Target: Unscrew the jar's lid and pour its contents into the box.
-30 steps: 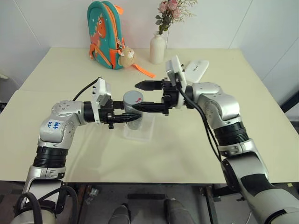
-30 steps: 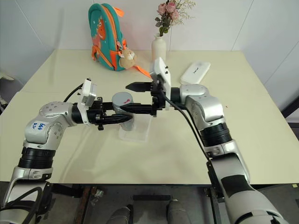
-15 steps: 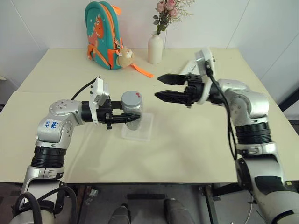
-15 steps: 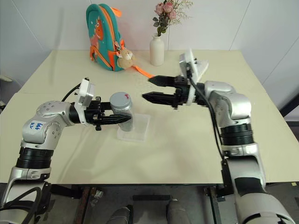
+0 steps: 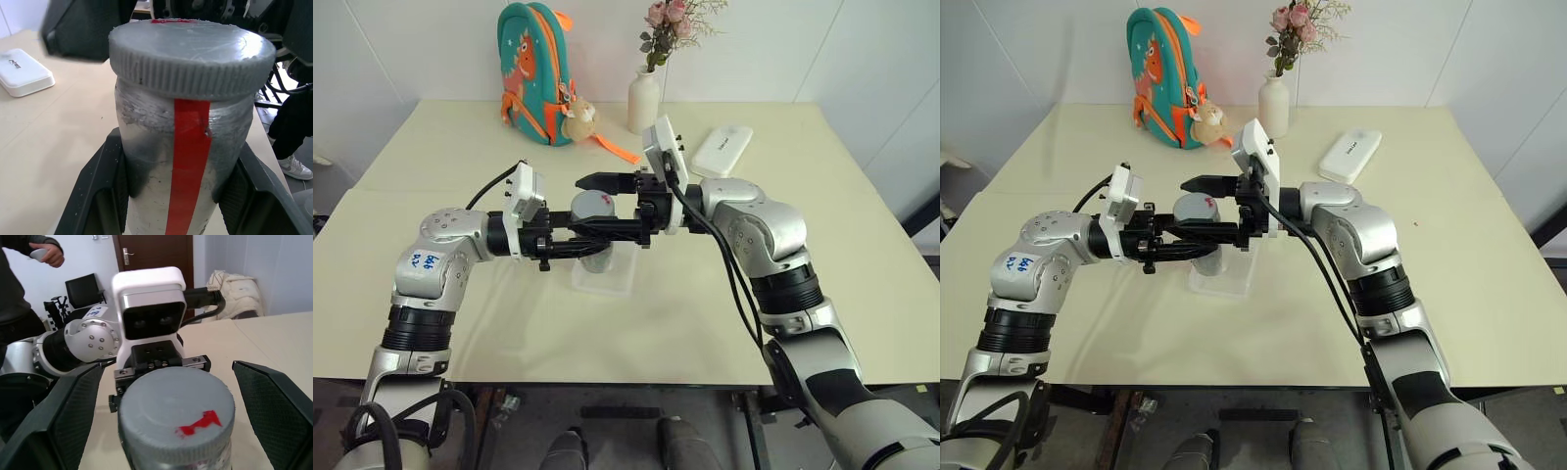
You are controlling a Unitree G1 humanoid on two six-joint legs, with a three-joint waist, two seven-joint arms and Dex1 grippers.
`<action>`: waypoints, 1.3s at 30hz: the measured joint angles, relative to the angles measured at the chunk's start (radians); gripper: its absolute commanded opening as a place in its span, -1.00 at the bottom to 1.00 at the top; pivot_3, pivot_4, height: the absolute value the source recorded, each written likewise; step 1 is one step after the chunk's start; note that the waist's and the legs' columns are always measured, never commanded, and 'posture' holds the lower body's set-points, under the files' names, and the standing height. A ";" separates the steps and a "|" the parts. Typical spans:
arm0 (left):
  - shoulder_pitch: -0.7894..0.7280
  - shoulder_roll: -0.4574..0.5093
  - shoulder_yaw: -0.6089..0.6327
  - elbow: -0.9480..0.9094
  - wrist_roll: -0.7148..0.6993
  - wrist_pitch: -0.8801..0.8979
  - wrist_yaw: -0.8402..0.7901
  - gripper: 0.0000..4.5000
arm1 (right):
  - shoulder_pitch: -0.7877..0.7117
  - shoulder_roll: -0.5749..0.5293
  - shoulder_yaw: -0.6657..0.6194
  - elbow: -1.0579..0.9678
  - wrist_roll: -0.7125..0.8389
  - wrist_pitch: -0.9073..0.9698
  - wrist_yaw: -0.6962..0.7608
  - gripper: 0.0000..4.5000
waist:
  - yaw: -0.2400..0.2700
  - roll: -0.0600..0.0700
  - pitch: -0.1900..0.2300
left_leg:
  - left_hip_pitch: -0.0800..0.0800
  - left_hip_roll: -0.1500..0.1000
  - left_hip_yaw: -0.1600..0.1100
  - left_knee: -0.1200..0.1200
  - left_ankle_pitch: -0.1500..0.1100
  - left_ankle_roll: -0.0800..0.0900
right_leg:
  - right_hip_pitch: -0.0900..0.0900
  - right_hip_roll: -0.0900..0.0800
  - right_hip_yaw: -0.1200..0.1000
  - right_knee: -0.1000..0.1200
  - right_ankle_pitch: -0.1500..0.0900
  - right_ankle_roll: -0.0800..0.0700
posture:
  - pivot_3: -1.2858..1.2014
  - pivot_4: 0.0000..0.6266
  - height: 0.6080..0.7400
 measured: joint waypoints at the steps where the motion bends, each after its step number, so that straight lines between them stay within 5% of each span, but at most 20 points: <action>1: 0.000 -0.002 -0.001 0.000 0.000 0.000 0.000 -0.14 | -0.002 0.002 0.000 0.005 -0.003 -0.007 0.000 0.99 | -0.001 0.000 0.000 | 0.000 0.000 0.000 0.000 0.000 0.000 | 0.000 0.000 0.000 0.000 0.000 0.000 | 0.03 -0.52 1.00; 13: 0.000 -0.006 -0.002 0.002 0.002 0.002 0.019 -0.14 | -0.041 -0.033 -0.002 0.098 -0.022 -0.074 0.048 0.99 | -0.001 0.000 0.000 | 0.000 0.000 0.000 0.000 0.000 0.000 | 0.000 0.000 0.000 -0.001 0.000 0.000 | 0.03 -0.52 1.00; 25: 0.004 0.001 0.003 0.001 0.002 0.004 0.009 -0.14 | -0.041 -0.257 -0.076 0.223 -0.053 -0.090 0.144 0.99 | -0.006 0.000 0.000 | 0.000 0.000 0.000 -0.001 0.000 0.000 | 0.000 0.000 0.000 -0.001 0.000 0.000 | 0.03 -0.52 1.00; 39: 0.005 0.003 0.004 -0.001 0.002 0.002 0.009 -0.14 | -0.021 -0.058 -0.061 0.010 0.049 0.055 0.051 0.99 | 0.000 0.000 0.000 | 0.000 0.000 0.000 -0.001 0.000 0.000 | 0.000 0.000 0.000 -0.001 0.000 0.000 | 0.03 -0.52 1.00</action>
